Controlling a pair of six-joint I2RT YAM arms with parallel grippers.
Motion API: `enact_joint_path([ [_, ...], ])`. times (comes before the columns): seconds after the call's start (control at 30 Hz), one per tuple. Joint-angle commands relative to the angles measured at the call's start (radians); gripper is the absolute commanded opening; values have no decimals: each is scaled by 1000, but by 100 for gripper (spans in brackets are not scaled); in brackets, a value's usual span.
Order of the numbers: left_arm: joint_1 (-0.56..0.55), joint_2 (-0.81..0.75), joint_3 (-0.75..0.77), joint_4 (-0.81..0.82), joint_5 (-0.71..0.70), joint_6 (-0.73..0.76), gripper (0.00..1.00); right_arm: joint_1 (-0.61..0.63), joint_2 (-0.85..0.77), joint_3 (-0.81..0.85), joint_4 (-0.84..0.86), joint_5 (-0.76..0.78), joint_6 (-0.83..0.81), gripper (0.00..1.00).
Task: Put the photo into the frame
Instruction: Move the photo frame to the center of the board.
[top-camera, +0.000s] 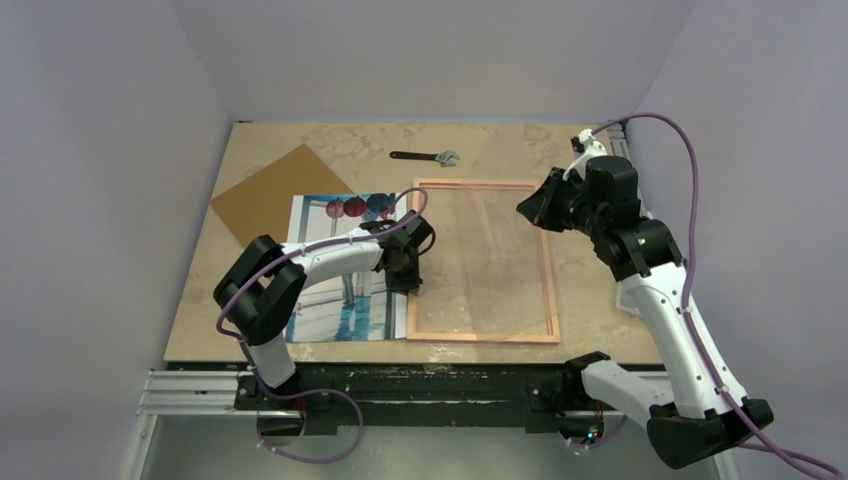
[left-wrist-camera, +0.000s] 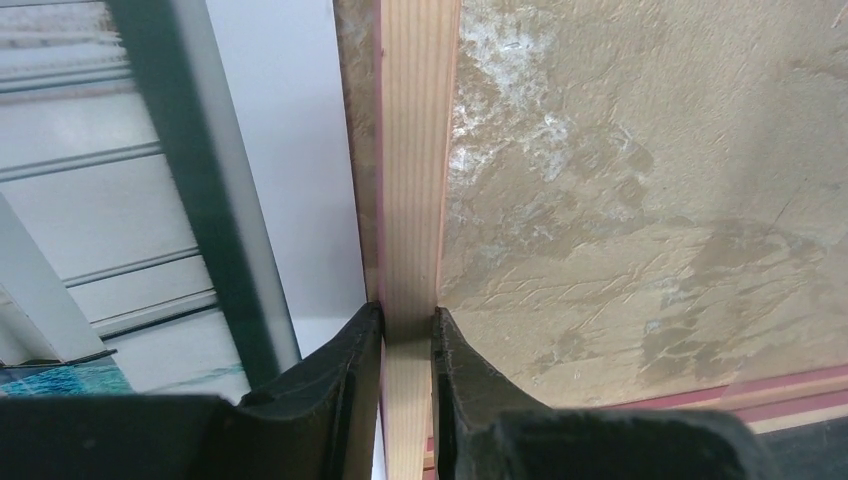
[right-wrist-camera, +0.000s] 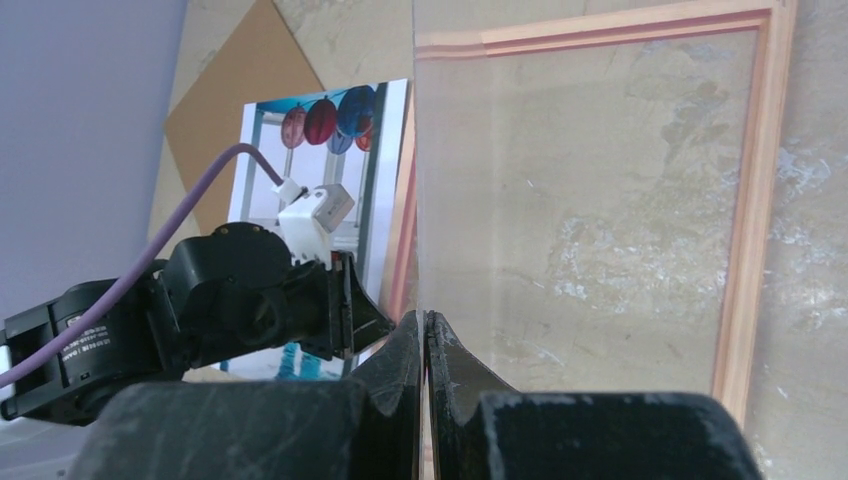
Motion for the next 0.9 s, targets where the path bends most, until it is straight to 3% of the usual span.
enact_joint_path([
  [0.0, 0, -7, -7, -77, -57, -17, 5, 0, -24, -21, 128, -90, 48, 0],
  [0.07, 0, -30, -27, -84, -71, -27, 0, 0, -29, -38, 180, -125, 69, 0],
  [0.3, 0, -112, -97, -98, -97, -36, 0, 0, -14, -72, 285, -228, 131, 0],
  [0.57, 1, -198, -165, -86, -69, -39, 0, 0, -34, -111, 330, -223, 164, 0],
  [0.63, 1, -223, -159, -71, -53, -32, 11, 0, -39, -124, 336, -216, 174, 0],
  [0.67, 1, -236, -153, -70, -45, -27, 27, 0, -46, -129, 337, -210, 184, 0],
  [0.73, 6, -266, -139, -70, -28, -20, 49, 0, -61, -137, 319, -158, 211, 0],
  [0.87, 41, -335, -147, -32, 18, -16, 67, 0, -108, -178, 345, -114, 248, 0],
])
